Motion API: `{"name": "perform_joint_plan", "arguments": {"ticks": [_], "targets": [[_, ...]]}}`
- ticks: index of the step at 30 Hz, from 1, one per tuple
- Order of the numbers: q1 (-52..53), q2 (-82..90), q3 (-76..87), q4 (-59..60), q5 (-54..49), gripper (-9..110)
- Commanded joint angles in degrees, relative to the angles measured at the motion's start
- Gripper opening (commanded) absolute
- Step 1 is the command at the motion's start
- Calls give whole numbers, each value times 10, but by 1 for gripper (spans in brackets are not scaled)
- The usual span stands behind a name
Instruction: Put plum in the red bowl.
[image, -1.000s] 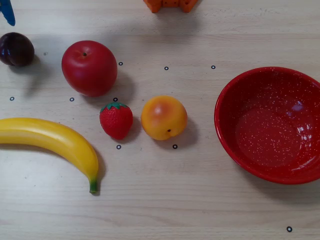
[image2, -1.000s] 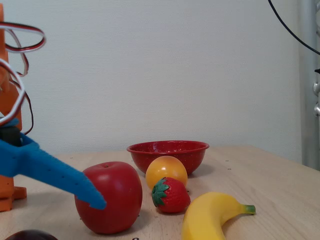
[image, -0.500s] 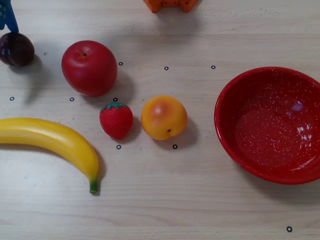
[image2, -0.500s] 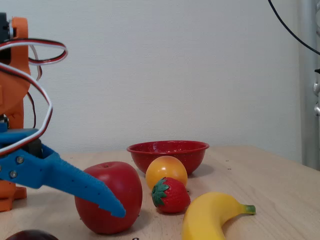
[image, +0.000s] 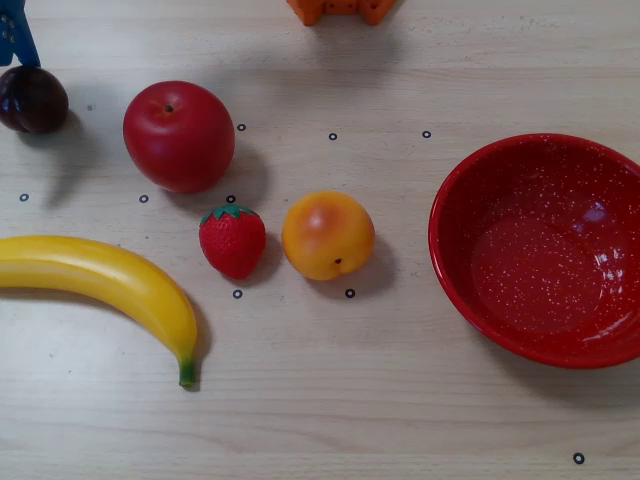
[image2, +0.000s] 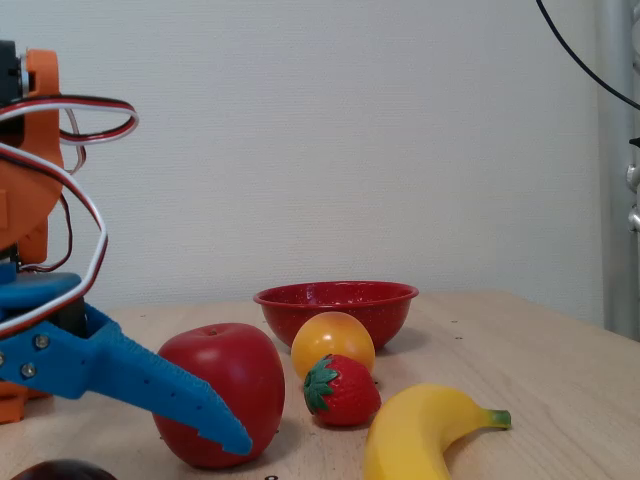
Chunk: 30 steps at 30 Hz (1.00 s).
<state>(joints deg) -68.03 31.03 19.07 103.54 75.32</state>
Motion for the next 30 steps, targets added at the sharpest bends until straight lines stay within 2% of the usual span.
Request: {"name": "perform_joint_plan", "arguments": {"ticks": [1,10,30], "targets": [[20,23,-39,51,-5,59],[22,13,-45,50,0,54],[19,9,-58,46,-10,52]]}}
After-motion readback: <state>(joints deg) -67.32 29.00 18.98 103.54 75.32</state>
